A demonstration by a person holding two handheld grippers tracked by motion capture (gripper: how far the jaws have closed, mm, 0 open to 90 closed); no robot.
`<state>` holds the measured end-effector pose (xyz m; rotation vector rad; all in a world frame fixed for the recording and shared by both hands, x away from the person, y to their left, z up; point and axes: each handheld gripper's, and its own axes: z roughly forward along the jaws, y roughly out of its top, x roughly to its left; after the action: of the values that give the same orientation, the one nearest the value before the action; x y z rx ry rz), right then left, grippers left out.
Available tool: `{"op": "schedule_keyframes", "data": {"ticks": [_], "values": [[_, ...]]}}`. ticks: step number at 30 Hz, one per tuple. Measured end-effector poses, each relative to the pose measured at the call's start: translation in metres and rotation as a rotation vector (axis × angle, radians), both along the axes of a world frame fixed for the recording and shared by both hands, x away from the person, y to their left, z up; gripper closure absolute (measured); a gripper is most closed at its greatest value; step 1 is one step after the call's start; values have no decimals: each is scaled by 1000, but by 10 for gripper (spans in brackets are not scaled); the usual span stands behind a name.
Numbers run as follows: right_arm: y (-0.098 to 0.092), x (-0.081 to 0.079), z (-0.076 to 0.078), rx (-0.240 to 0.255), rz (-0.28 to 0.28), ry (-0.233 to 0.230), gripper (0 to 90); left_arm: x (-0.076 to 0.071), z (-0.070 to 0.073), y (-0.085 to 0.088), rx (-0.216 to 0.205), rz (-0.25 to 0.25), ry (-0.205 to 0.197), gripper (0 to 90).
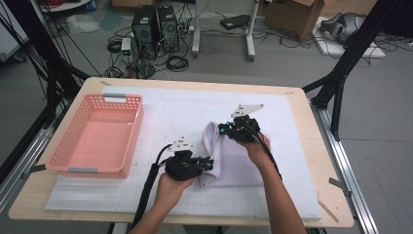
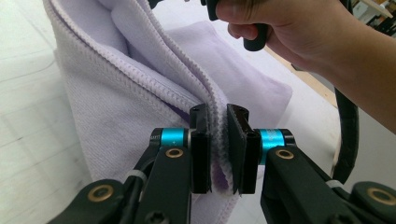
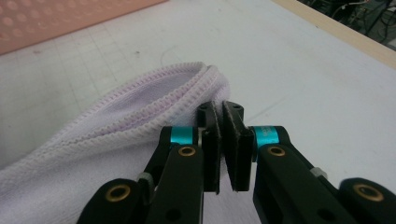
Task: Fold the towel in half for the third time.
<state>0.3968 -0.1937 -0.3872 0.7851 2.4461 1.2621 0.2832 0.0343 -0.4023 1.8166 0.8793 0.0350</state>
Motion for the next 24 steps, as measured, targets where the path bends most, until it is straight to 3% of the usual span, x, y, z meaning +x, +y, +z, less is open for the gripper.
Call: {"op": "schedule_keyframes", "data": {"ticks": [8, 13, 18, 24], "values": [[-26, -3, -6, 7, -32, -15, 863, 1, 2, -14, -14, -7, -31, 586], [-44, -5, -10, 15, -44, -34, 863, -2, 6, -4, -44, 17, -118, 463], [-61, -6, -9, 12, -81, -35, 862, -2, 4, 10, -24, 41, -155, 451], [-78, -12, -13, -27, -130, -26, 861, -4, -11, 27, 19, 58, -165, 430]]}}
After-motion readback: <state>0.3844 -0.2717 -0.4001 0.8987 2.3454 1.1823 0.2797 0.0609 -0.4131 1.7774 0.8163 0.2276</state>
